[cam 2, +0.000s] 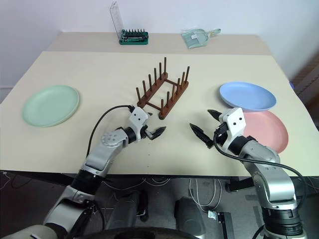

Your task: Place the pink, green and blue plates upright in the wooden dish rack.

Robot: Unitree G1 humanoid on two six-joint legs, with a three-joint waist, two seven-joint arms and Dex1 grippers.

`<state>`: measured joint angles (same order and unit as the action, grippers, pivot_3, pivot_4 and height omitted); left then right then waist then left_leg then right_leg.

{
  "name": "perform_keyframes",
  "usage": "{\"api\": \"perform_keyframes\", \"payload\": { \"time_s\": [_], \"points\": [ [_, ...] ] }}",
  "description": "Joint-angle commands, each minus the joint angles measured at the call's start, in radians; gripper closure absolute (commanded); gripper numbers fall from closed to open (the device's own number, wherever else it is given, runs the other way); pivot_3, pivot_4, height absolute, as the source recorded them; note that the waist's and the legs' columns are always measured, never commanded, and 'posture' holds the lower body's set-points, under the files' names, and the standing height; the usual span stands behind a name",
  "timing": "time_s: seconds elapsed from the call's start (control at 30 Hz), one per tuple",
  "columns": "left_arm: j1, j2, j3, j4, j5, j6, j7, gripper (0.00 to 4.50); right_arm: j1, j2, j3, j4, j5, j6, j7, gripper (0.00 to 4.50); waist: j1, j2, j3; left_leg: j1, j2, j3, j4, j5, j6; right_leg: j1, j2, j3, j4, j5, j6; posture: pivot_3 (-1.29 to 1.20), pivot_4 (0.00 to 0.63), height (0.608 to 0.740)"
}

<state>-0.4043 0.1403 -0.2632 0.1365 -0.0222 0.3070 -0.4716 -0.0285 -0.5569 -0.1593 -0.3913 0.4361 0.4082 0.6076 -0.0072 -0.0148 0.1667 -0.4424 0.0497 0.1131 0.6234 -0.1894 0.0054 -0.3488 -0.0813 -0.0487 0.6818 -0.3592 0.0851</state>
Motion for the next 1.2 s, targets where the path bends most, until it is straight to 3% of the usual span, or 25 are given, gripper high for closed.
{"api": "perform_keyframes", "payload": {
  "time_s": [0.03, 0.37, 0.47, 0.6, 0.67, 0.93, 1.2],
  "points": [
    [0.007, -0.036, -0.047, 0.064, 0.043, 0.010, 0.035, 0.00, -0.031, 0.005, 0.005, -0.015, 0.012, -0.002, 0.006, 0.13, 0.001, 0.000, 0.000, 0.000, 0.000, 0.000, 0.000, 0.000, 0.000, 0.000, 0.000, 0.000, 0.000, 0.000, 0.000, 0.00, 0.150, 0.732],
    [-0.037, -0.123, -0.034, 0.173, 0.062, -0.019, 0.064, 0.00, -0.044, -0.010, -0.001, -0.017, 0.017, 0.008, 0.016, 0.13, 0.023, 0.006, -0.004, 0.000, 0.000, -0.005, 0.003, -0.002, 0.003, 0.009, -0.001, -0.008, -0.009, 0.000, 0.001, 0.00, 0.150, 0.732],
    [-0.040, -0.133, -0.024, 0.184, 0.058, -0.029, 0.062, 0.89, -0.041, -0.011, -0.004, -0.023, 0.015, 0.010, 0.013, 0.00, 0.022, 0.008, -0.005, 0.000, -0.001, -0.006, 0.003, -0.004, 0.006, 0.012, -0.001, -0.009, -0.013, 0.001, 0.002, 0.00, 0.150, 0.732],
    [-0.052, -0.135, -0.013, 0.203, 0.057, -0.039, 0.061, 2.93, -0.033, -0.004, -0.004, -0.034, 0.012, 0.011, 0.005, 0.00, 0.022, 0.008, -0.005, 0.000, -0.001, -0.006, 0.004, -0.005, 0.007, 0.012, -0.001, -0.009, -0.014, 0.001, 0.002, 0.00, 0.150, 0.732],
    [-0.059, -0.133, -0.008, 0.215, 0.059, -0.045, 0.065, 3.74, -0.029, 0.000, -0.004, -0.038, 0.011, 0.011, -0.001, 0.00, 0.022, 0.008, -0.005, 0.000, -0.001, -0.006, 0.004, -0.005, 0.007, 0.012, -0.002, -0.009, -0.014, 0.001, 0.002, 0.00, 0.150, 0.732],
    [-0.091, -0.062, -0.003, 0.240, 0.071, -0.095, 0.015, 3.76, 0.034, -0.010, -0.008, -0.040, -0.010, 0.008, -0.012, 0.00, 0.019, 0.008, -0.005, 0.001, -0.001, -0.006, 0.004, -0.005, 0.007, 0.013, -0.001, -0.009, -0.014, 0.001, 0.002, 0.00, 0.150, 0.732],
    [-0.182, 0.153, 0.044, 0.273, -0.097, -0.236, -0.451, 3.76, 0.129, -0.050, -0.048, -0.048, -0.017, -0.003, 0.018, 0.00, -0.007, 0.008, -0.005, 0.000, 0.000, -0.006, 0.000, -0.004, 0.005, 0.010, 0.000, -0.009, -0.014, 0.001, 0.002, 0.00, 0.150, 0.732]
  ]
}}
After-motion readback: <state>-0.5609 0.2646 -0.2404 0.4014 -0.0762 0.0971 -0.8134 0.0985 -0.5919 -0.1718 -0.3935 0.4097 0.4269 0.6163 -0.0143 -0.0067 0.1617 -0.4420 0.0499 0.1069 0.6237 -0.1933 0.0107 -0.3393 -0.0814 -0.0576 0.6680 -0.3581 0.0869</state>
